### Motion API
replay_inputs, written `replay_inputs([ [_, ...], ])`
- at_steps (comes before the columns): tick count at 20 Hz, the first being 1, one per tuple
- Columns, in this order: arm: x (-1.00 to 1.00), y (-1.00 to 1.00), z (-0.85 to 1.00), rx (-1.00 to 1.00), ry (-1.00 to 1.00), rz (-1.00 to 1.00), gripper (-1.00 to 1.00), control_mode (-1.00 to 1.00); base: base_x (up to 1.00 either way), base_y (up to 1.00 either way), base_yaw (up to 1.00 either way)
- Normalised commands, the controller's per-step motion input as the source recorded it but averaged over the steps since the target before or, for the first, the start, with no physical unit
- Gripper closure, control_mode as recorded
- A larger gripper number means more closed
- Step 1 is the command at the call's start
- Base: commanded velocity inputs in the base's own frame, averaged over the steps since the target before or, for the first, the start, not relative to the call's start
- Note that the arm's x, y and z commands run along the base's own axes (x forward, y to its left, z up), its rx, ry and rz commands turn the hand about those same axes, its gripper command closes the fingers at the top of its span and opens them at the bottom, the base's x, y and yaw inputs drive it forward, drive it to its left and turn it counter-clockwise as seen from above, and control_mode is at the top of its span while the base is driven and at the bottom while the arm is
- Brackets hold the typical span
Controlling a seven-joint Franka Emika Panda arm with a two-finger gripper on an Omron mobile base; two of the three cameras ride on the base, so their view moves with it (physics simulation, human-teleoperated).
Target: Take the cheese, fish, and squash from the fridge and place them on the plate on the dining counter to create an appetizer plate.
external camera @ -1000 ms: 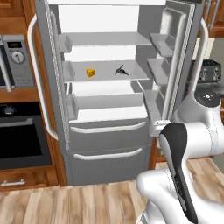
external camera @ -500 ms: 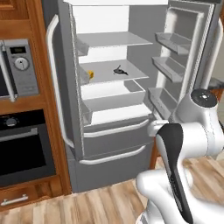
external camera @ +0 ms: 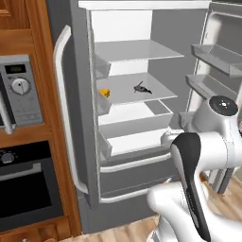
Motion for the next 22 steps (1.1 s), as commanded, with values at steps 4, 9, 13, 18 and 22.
replay_inputs([
  [4, 0.00, 0.00, 0.00, 0.00, 0.00, 0.00, -1.00, 1.00, 0.88, 0.00, 0.01],
  [9, 0.00, 0.00, 0.00, 0.00, 0.00, 0.00, -1.00, 1.00, 0.80, -0.05, 0.04],
  [13, 0.00, 0.00, 0.00, 0.00, 0.00, 0.00, -1.00, 1.00, 0.65, -0.06, 0.02],
  [18, 0.00, 0.00, 0.00, 0.00, 0.00, 0.00, -1.00, 1.00, 0.06, 0.00, 0.00],
  [22, 0.00, 0.00, 0.00, 0.00, 0.00, 0.00, -1.00, 1.00, 0.08, 0.00, 0.00],
])
